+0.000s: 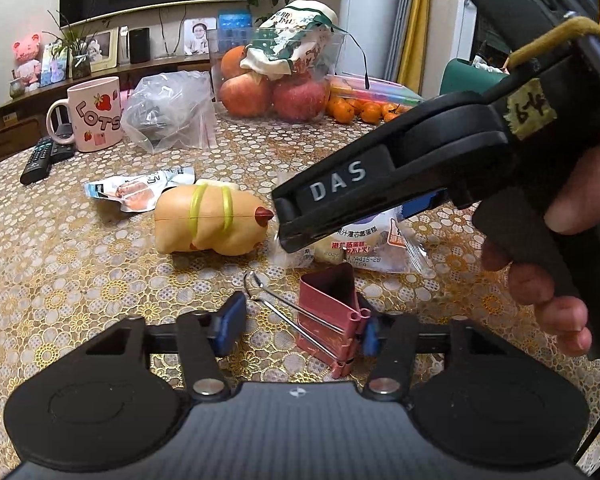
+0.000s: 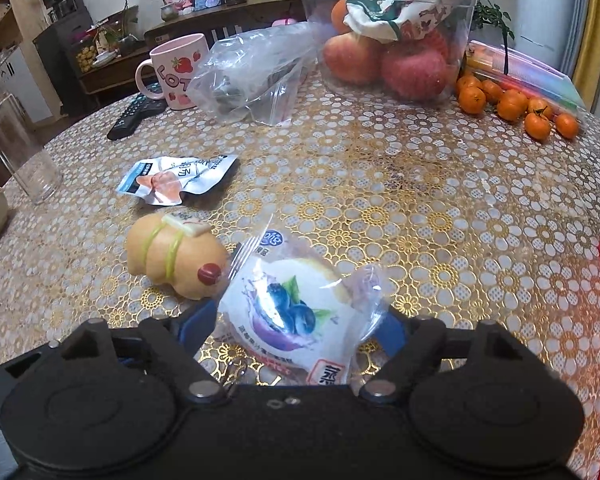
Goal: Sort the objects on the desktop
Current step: 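Grasp the pink binder clip with the left gripper while the right grasps the blueberry bread bag, then carry the pink binder clip and blueberry bread bag with both grippers toward the shoebox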
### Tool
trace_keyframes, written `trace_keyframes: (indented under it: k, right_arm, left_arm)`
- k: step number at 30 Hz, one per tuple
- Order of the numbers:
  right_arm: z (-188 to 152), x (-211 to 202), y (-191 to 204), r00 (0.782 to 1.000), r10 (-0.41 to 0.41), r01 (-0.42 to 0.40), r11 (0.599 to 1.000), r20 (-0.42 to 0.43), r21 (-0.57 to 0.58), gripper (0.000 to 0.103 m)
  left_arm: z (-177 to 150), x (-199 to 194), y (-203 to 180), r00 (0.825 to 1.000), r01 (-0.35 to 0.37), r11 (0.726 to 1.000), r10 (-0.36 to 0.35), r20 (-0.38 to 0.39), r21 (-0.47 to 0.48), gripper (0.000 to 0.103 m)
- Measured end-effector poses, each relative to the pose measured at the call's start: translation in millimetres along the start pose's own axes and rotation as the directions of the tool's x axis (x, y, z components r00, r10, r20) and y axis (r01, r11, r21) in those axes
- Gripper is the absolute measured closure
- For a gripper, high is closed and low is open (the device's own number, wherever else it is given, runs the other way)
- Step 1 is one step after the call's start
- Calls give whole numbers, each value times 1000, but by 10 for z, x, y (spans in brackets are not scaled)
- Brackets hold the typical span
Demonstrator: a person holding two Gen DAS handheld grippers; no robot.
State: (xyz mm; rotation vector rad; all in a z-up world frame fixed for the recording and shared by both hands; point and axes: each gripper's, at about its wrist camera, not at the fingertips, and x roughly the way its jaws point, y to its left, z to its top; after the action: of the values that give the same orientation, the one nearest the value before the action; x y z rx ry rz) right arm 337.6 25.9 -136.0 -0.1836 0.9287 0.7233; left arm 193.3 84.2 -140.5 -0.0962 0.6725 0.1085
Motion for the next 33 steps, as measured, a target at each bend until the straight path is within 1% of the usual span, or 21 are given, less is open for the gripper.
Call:
trace_keyframes:
  k: [3, 7, 9, 11, 20, 33]
  right_arm:
    - [-16, -46, -35, 1000, 3, -3, 1000, 8, 12, 28]
    - [-53, -102, -96, 1000, -7, 6, 999, 15, 42, 31]
    - [-76, -141, -140, 1000, -14, 13, 998, 17, 60, 32]
    - [-104, -183, -191, 999, -24, 22, 997, 21, 75, 33]
    - [-225, -442, -496, 996, -68, 59, 986, 50, 156, 35]
    - [-532, -868, -700, 996, -69, 55, 976, 59, 211, 35]
  left_arm:
    - [-10, -7, -14, 1000, -2, 1000, 2, 2, 8, 53]
    - [-12, -16, -17, 1000, -1, 1000, 1, -1, 2, 55]
    - [-10, -23, -16, 1000, 3, 1000, -3, -3, 2, 65]
    - [-4, -29, -20, 1000, 8, 1000, -8, -7, 1, 69]
    - [-12, -52, -30, 1000, 10, 1000, -10, -14, -3, 72]
    - [16, -181, -130, 1000, 14, 1000, -14, -16, -8, 73]
